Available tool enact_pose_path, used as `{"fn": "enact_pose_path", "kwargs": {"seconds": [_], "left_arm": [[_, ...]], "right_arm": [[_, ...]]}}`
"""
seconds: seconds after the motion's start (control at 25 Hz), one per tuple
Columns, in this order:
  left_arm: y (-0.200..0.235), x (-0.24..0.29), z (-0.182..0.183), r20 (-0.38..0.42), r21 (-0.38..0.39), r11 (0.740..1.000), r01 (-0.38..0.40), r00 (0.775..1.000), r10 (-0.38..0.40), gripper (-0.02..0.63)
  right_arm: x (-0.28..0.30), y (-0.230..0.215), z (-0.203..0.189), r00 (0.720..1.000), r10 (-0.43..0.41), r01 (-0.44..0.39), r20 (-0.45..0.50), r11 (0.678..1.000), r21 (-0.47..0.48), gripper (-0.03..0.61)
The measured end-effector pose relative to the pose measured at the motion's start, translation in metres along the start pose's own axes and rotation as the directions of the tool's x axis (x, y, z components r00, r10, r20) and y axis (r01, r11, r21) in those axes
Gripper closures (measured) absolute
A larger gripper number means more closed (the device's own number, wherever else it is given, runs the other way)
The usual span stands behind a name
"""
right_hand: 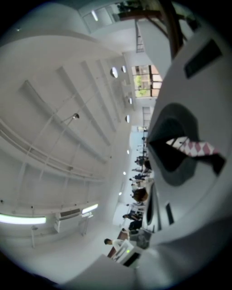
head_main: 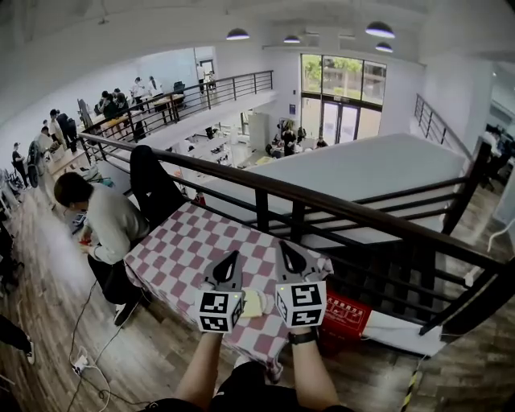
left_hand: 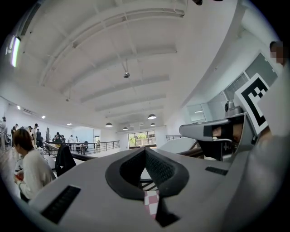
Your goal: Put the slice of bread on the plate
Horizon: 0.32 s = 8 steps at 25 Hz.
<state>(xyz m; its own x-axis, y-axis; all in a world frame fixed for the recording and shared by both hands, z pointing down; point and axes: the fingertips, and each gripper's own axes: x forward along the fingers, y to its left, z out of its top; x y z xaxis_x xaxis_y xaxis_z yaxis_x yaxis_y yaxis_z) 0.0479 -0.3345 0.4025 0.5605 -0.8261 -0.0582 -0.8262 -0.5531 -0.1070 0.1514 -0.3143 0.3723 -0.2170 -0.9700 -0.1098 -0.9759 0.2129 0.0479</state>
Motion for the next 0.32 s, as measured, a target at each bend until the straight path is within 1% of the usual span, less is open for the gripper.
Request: {"fn": "enact_pose_path", "kwargs": {"seconds": [0.12,0.32], "left_arm": [[-0.002,0.001,0.013,0.034,0.015,1.000,-0.001,0.999,0.000,0.598],[0.003,0.001,0.016,0.047,0.024,1.000,-0.020,0.999,0.019,0.598]], "right_arm": [[-0.004,-0.003,0.006,1.000,-0.006,0.006,0.014,1.000,-0.009,0.565],[-0.003,-0.002,0.009,0.999,0.002,-0.001,0.036,1.000,-0.027,0.565]]}}
